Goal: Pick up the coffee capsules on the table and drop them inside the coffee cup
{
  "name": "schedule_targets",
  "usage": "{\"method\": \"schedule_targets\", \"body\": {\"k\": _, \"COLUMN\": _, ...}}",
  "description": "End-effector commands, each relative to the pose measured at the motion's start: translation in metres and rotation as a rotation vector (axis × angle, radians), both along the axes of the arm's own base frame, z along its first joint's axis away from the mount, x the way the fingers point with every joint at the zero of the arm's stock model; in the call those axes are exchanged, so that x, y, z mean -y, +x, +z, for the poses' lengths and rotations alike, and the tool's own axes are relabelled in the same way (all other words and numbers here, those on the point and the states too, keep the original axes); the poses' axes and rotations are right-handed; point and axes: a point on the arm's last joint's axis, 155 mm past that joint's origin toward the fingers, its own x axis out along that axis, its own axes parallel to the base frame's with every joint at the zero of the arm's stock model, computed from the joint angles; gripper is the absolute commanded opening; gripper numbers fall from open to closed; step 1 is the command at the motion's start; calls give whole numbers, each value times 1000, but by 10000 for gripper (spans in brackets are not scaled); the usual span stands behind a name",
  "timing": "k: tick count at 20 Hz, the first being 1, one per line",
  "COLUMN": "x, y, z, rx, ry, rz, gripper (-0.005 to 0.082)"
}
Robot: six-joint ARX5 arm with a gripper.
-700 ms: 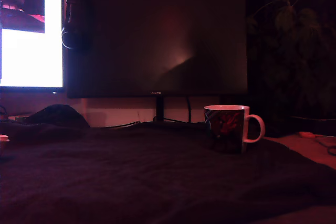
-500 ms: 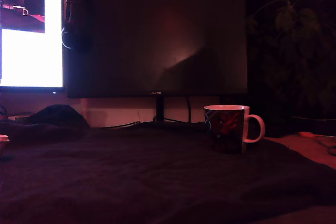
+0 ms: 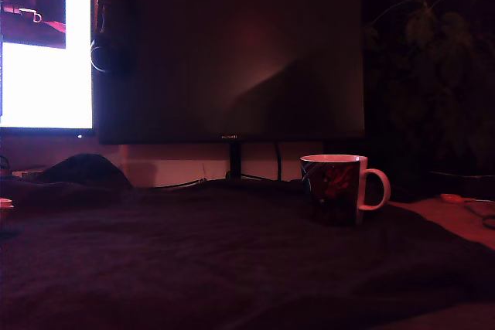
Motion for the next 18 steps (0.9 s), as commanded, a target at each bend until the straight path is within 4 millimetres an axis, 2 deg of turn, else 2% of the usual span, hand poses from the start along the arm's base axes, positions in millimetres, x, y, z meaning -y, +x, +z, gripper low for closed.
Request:
{"method": "schedule_targets", "body": {"k": 1, "x": -4, "y": 2, "z": -10, "rx": -19, "ry": 1, "rz": 25, "gripper": -24}}
{"method": "schedule_targets", "body": {"k": 6, "x": -30, "y": 7, "z": -21, "rx": -43, "ry": 0, "rz": 168, "gripper": -24}}
{"method": "schedule_targets", "body": {"k": 10, "x": -39, "y": 8, "z": -42, "rx": -85, "ry": 5, "rz": 208, "gripper": -24}}
{"method": "schedule_targets", "body": {"k": 16, "x": -44, "y": 8, "z": -48, "rx": -101, "ry": 4, "rz": 226, "gripper": -17}}
{"method": "schedule_targets", "body": {"k": 17, "x": -43, "y": 8, "z": -49, "rx": -107, "ry": 4, "rz": 223, "gripper": 37}}
{"method": "schedule_targets", "body": {"k": 18, "x": -41, "y": 8, "z": -51, "rx": -111, "ry": 3, "rz": 211, "gripper": 148}}
